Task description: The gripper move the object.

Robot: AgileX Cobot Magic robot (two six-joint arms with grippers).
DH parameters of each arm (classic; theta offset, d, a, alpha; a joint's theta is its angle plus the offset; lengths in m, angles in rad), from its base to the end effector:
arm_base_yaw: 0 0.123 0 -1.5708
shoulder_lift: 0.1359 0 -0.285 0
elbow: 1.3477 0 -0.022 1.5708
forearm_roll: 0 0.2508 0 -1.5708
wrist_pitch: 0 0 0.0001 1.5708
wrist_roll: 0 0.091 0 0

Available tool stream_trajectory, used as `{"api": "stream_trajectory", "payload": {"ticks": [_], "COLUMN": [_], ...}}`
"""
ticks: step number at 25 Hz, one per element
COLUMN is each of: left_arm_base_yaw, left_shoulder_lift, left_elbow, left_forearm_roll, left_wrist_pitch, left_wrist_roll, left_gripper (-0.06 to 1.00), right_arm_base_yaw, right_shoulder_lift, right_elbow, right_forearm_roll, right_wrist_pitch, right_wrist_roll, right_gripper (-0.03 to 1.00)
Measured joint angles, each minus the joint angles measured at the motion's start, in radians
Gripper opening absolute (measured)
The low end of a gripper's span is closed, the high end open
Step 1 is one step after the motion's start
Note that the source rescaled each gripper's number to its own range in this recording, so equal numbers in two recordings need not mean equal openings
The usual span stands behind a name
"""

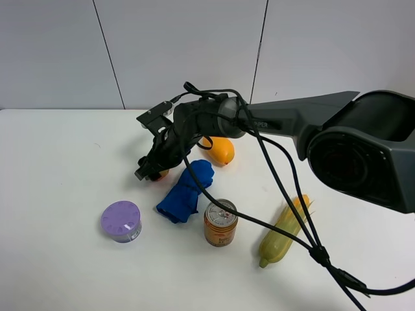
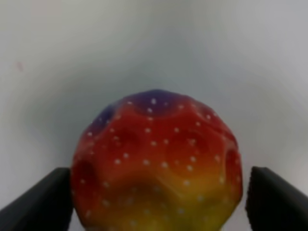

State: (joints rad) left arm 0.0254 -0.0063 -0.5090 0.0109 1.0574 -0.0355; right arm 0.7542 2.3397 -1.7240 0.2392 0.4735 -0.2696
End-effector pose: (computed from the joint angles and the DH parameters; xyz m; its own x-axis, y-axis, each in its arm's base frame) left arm -0.0068 0.0007 0.2800 -0.4380 -0.0413 -0.8980 -0.0471 0.9986 -0.0229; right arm 0.3586 0.3504 0.1159 -0.5681 -0.6099 -0.5526 -0.7568 0.6509 0.0596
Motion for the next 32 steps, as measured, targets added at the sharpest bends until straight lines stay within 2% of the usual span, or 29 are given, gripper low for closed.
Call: {"api": "stream_trajectory", "payload": {"ticks": [3, 6, 13, 17, 21, 25, 29, 32], "left_arm_base_yaw": [0.000, 0.000, 0.000, 0.000, 0.000, 0.000, 0.000, 0.000], "left_shoulder_lift": [0.000, 0.000, 0.000, 0.000, 0.000, 0.000, 0.000, 0.000], "left_elbow": [0.000, 0.000, 0.000, 0.000, 0.000, 0.000, 0.000, 0.000], "left_forearm_roll": [0.000, 0.000, 0.000, 0.000, 0.000, 0.000, 0.000, 0.000], "left_wrist_pitch": [0.000, 0.000, 0.000, 0.000, 0.000, 0.000, 0.000, 0.000], "left_wrist_roll": [0.000, 0.000, 0.000, 0.000, 0.000, 0.000, 0.000, 0.000], "left_gripper": [1.00, 1.00, 1.00, 1.00, 1.00, 1.00, 1.00, 1.00], "right_arm_base_yaw": [0.000, 0.000, 0.000, 0.000, 0.000, 0.000, 0.000, 0.000], "right_shoulder_lift": [-0.004, -0.037, -0.297, -0.539, -0.781, -1.010, -1.192, -1.300], "right_elbow": [0.000, 0.001, 0.004, 0.004, 0.004, 0.004, 0.003, 0.002], "right_forearm_roll": [-0.001, -0.001, -0.006, -0.063, -0.229, -0.446, -0.667, -0.795], "right_wrist_pitch": [0.002, 0.006, 0.095, 0.127, 0.162, 0.246, 0.395, 0.517], "right_wrist_roll": [0.012, 0.019, 0.031, 0.065, 0.155, 0.270, 0.378, 0.401], "right_gripper": [0.50, 0.58, 0.61, 0.61, 0.62, 0.73, 0.77, 0.77]}}
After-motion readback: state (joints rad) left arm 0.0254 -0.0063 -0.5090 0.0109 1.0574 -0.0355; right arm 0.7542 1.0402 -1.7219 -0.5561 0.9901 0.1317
